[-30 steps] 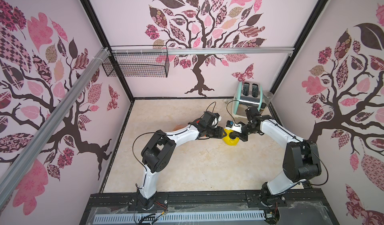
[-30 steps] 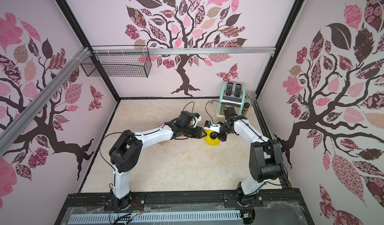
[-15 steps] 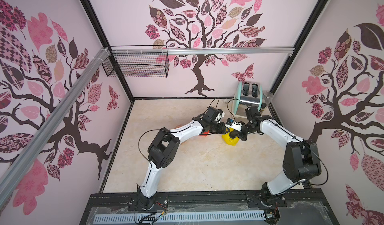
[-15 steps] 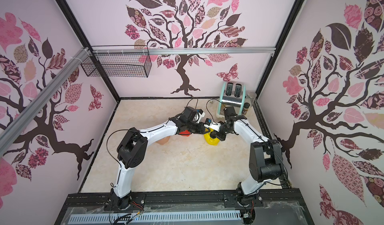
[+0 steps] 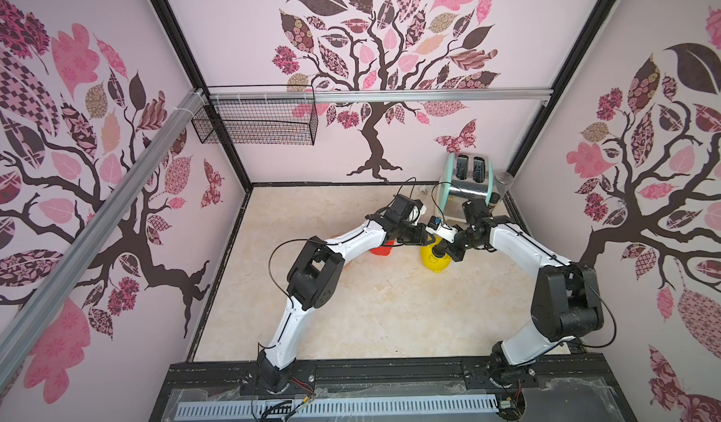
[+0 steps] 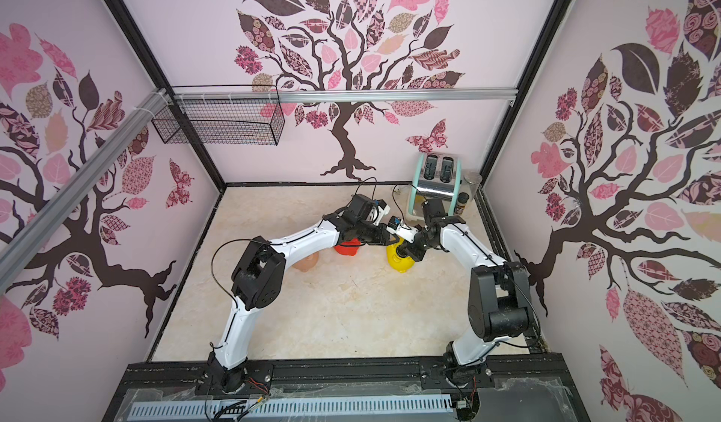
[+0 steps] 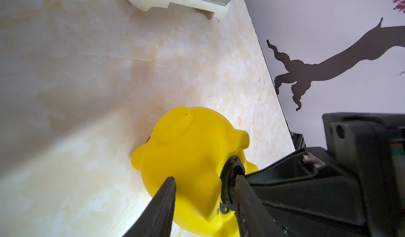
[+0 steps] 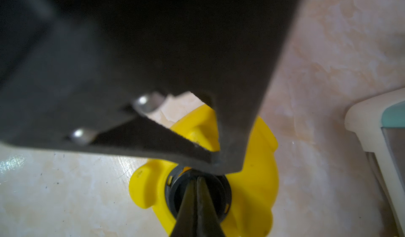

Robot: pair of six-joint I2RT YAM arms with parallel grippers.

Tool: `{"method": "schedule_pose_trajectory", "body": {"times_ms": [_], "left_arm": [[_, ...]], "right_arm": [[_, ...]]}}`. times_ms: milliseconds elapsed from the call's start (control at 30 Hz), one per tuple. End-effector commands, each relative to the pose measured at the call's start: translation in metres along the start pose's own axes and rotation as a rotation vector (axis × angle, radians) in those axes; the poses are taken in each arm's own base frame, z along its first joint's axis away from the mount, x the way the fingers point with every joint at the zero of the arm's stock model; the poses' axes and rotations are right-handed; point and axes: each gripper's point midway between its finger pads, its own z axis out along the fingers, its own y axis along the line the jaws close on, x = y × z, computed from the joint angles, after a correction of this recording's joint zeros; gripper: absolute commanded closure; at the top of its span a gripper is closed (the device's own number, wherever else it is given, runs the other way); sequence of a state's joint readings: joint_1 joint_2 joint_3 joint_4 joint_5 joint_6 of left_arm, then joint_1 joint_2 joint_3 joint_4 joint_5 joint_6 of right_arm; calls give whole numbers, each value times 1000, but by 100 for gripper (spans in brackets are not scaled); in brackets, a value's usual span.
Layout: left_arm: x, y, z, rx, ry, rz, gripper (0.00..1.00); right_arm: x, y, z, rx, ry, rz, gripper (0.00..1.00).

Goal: Close piggy banks
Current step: Screw the knob on the piggy bank.

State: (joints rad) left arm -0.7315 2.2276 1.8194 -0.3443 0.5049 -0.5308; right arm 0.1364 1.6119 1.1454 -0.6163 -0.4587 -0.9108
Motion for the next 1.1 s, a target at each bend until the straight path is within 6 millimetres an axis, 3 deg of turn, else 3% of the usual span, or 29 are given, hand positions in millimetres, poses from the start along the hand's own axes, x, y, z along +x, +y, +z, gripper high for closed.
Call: {"method": "schedule_pose_trajectory", "body": {"times_ms": [0, 333, 667, 1067], "left_arm": [[4, -10, 13, 55, 33, 3, 54], [1, -8, 12, 60, 45, 5, 53], [-12, -5, -17, 35, -5, 16, 50], [-15, -6, -37, 6, -37, 24, 48]], "right_arm": [[0, 14, 7, -55, 2, 3, 100], [3, 13, 3, -28, 12, -13, 100], [14, 18, -1, -39, 68, -161, 100], [17, 14, -1, -51, 105, -230, 100]]}}
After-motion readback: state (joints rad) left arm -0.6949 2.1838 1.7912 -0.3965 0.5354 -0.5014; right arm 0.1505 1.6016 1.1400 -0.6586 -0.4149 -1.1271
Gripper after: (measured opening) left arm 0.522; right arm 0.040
